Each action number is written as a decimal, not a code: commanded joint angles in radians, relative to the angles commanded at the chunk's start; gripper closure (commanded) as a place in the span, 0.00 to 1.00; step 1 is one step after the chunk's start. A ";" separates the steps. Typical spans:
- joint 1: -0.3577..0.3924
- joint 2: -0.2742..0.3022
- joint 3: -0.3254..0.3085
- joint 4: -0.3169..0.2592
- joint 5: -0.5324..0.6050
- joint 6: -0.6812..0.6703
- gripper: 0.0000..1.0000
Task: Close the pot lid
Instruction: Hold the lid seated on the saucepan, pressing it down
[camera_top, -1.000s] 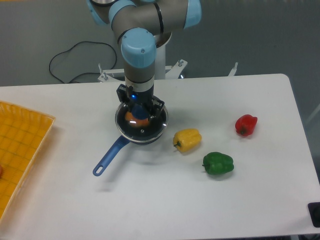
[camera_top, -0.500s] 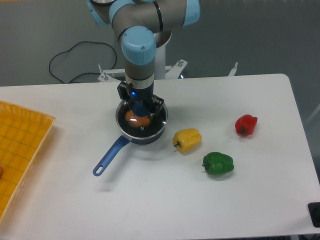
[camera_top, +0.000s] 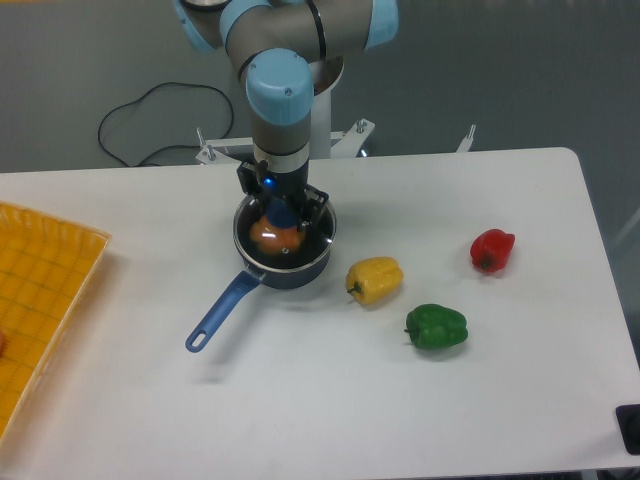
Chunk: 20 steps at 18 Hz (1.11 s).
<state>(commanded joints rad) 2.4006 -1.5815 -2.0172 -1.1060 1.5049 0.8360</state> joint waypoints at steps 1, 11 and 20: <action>0.000 0.002 0.000 0.002 0.000 0.000 0.53; -0.003 0.006 -0.011 0.006 -0.005 0.000 0.53; -0.006 0.003 -0.020 0.015 -0.005 0.000 0.52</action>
<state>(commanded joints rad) 2.3945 -1.5785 -2.0371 -1.0907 1.5002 0.8360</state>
